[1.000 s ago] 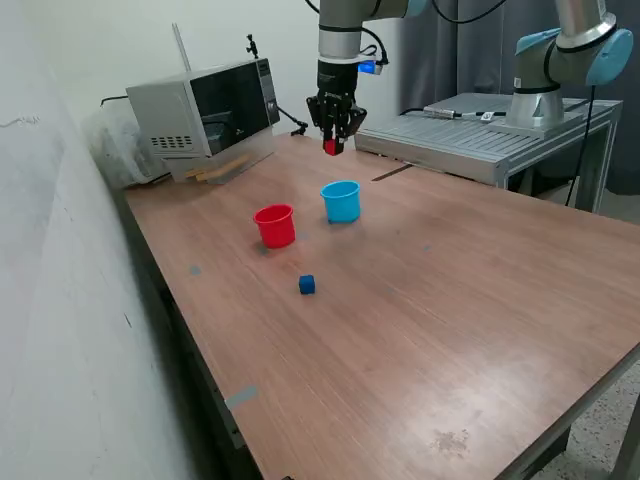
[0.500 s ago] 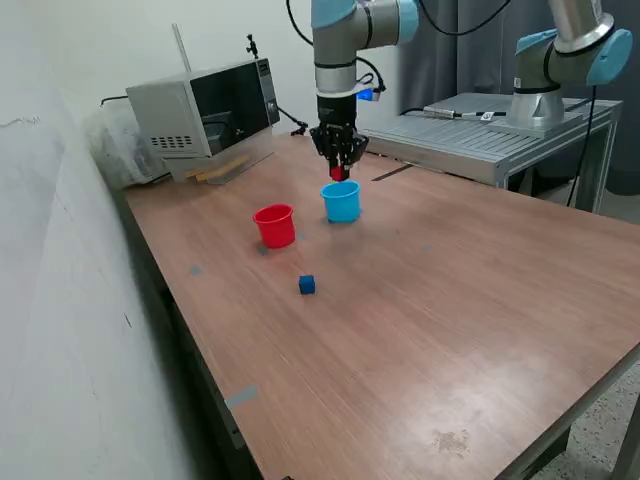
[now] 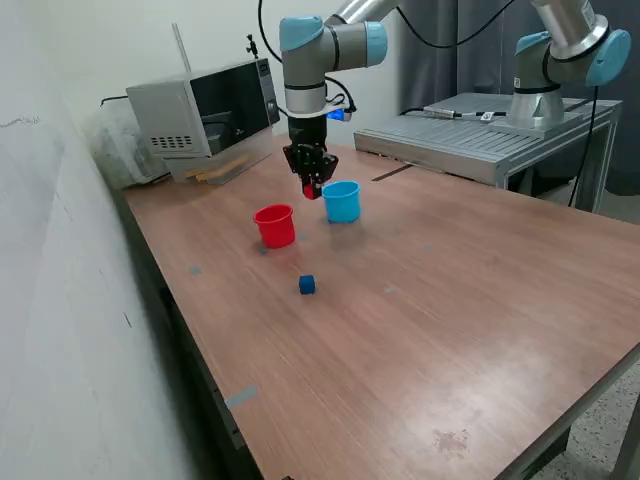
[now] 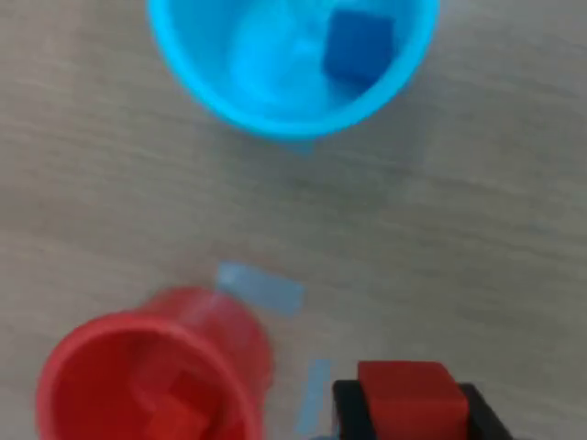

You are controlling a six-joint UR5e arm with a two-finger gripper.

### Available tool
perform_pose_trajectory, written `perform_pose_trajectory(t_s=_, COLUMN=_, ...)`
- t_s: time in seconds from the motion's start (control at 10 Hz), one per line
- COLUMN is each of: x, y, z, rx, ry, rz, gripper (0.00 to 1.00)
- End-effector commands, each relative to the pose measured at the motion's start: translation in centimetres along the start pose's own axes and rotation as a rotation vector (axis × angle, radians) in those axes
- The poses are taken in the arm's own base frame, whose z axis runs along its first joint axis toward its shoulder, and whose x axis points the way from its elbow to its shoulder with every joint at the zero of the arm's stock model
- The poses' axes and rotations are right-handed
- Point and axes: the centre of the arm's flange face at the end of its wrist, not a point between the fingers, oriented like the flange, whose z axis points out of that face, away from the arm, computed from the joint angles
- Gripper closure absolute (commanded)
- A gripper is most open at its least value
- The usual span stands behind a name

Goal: Place red objects in the red bin, and blue objects in the blue bin.

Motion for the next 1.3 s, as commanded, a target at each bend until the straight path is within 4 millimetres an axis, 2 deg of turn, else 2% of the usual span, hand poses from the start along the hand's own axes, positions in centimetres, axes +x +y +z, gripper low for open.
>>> perform_pose_trajectory(t_s=0.0, x=-3.9, y=1.9, z=0.6, rx=-0.029, ry=-0.019, rz=0.014, gripper=1.00)
perform_pose_trajectory(t_s=0.1, x=-4.5, y=2.1, z=1.5, rx=-0.022, ry=-0.018, rz=0.019, gripper=1.00)
perform_pose_trajectory(t_s=0.4, x=-5.9, y=3.0, z=2.3, rx=-0.031, ry=-0.024, rz=0.036, gripper=1.00)
perform_pose_trajectory(t_s=0.6, x=-5.9, y=3.4, z=3.8, rx=-0.022, ry=-0.022, rz=0.035, gripper=1.00)
perform_pose_trajectory(t_s=0.8, x=-7.0, y=3.8, z=4.2, rx=-0.028, ry=-0.028, rz=0.045, gripper=1.00)
perform_pose_trajectory(t_s=1.1, x=-9.3, y=3.7, z=3.9, rx=-0.042, ry=-0.038, rz=0.071, gripper=1.00)
perform_pose_trajectory(t_s=1.2, x=-9.3, y=3.6, z=4.2, rx=-0.038, ry=-0.036, rz=0.071, gripper=1.00)
